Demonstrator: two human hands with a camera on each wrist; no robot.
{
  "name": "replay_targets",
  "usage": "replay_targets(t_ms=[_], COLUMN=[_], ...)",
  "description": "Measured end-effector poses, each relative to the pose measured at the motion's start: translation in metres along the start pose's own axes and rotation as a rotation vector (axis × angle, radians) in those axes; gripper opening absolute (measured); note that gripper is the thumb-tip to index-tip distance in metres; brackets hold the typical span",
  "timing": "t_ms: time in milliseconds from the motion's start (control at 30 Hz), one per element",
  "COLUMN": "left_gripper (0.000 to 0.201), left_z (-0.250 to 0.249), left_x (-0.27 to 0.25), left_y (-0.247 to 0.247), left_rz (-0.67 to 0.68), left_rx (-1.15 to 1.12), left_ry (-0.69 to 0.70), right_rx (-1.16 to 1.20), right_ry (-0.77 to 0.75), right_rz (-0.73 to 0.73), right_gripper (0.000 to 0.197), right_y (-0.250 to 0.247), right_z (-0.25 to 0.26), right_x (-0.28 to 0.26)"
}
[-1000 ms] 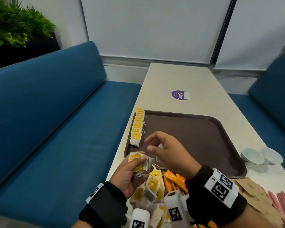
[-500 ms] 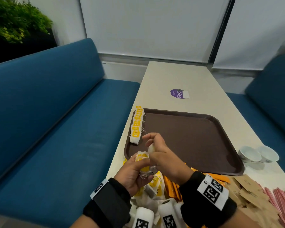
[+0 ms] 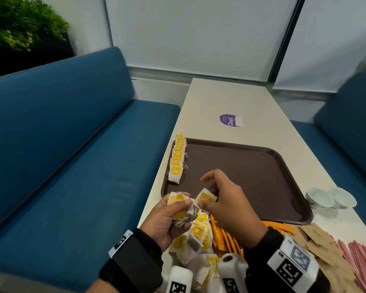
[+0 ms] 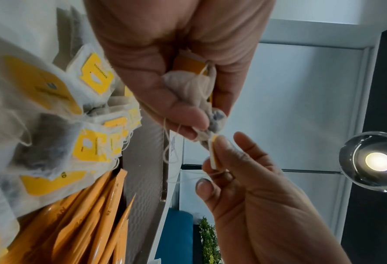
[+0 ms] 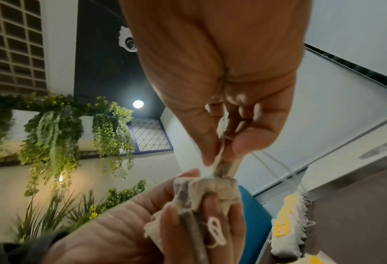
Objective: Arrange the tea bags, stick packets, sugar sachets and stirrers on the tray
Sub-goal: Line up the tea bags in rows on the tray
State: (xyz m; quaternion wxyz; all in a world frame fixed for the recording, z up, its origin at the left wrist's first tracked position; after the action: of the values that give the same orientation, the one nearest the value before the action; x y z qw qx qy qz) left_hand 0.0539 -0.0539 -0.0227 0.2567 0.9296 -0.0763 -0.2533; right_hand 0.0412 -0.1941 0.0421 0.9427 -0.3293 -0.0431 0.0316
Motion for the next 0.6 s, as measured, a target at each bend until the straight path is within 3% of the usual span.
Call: replay_targets(t_ms=[167,367,500,600], left_gripper=[0.012,0.011,0.010,0.010], left_z=[0.001,-0.004,-0.009,-0.012], left_x=[-0.001,-0.005,-0.004,-0.003], left_y=[-0.005,-0.023,-0.034,-0.040], left_rz=[-0.049,-0.120,-0.176,-0.203], left_rx=[0.010,-0.061,-0.114,-0.138], left_ry=[-0.005,-0.002,0.019,0.028], right_rx=[-0.014,0.166,0.023,-0.162], right_ry=[0.054,0.075,0.093,0.111], right_rz=[0.131,0.131,0.102,0.139], right_gripper=[0.043,0.016,0.006,0.022], right_y=[0.001,-0.011,-0.001,0.014], right_z=[0.001,0.005,-0.005,-0.010], right_x=[0.009,0.044,0.082,0.112])
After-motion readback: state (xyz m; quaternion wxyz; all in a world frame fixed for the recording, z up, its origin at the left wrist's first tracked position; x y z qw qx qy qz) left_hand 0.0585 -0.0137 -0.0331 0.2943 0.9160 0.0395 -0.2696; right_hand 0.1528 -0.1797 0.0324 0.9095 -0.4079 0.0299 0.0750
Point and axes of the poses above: each hand's wrist, its own x-axis towards the middle knuckle, its own y-axis out of the palm, z = x × y, the point moved 2 cm from there along x, towards the middle knuckle
